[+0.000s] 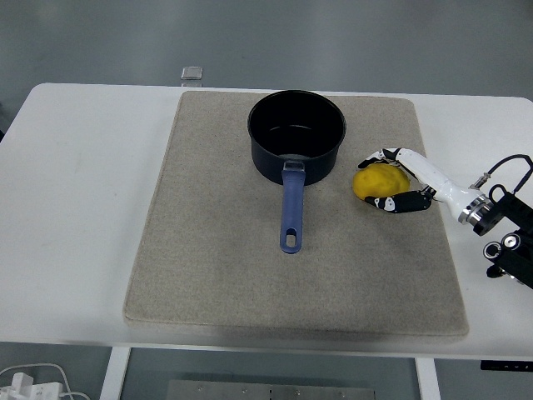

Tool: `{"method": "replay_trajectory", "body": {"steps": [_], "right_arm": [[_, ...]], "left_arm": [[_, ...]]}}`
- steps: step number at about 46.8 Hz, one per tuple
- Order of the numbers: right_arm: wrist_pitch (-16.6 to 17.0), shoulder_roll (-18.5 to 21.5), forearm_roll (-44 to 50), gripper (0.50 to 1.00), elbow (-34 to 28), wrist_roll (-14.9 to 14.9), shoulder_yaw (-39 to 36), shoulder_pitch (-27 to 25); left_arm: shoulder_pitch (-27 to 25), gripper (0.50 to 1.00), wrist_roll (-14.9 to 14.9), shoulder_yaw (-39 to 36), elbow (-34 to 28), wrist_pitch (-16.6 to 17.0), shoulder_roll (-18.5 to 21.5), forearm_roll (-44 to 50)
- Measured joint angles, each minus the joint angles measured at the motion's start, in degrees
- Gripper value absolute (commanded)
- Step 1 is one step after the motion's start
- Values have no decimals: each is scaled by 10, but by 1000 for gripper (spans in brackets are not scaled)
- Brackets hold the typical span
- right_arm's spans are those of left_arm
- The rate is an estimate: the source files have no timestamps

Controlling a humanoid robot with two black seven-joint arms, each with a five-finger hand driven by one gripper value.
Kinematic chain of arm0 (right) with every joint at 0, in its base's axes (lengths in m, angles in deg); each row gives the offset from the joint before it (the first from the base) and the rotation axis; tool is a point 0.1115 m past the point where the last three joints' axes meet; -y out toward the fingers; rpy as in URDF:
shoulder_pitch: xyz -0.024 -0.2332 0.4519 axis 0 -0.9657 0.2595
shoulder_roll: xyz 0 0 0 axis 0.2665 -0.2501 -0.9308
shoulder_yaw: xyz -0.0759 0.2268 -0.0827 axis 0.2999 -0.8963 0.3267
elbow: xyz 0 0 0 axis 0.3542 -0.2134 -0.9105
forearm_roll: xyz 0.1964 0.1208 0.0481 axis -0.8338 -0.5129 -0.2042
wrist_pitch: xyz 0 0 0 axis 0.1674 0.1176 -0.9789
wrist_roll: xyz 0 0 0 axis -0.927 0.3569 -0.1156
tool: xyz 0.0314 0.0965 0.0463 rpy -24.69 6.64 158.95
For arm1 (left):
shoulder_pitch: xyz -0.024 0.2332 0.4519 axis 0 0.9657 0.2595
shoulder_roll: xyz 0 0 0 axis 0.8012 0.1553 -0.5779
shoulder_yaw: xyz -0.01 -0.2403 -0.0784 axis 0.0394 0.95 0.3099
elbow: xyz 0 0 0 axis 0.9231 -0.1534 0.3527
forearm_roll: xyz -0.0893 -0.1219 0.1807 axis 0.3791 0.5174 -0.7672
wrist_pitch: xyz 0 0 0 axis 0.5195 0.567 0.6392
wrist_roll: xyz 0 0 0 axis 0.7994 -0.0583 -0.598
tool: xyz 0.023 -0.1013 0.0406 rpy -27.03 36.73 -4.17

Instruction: Put the potato in the blue pot

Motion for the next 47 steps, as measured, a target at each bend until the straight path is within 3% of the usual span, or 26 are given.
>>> {"method": "replay_trajectory", "body": {"steps": [19,42,47], "right_arm": [[-2,4,-1,500,-1,0,-4,10],[36,6,-100,500,3,-19,7,122],[48,8,-147,500,5,-39,10,154]], "left_arm": [[0,999,0,1,0,0,0,0],[0,999,0,0,-1,0,0,-1],[0,999,0,0,-1,0,0,-1]]}}
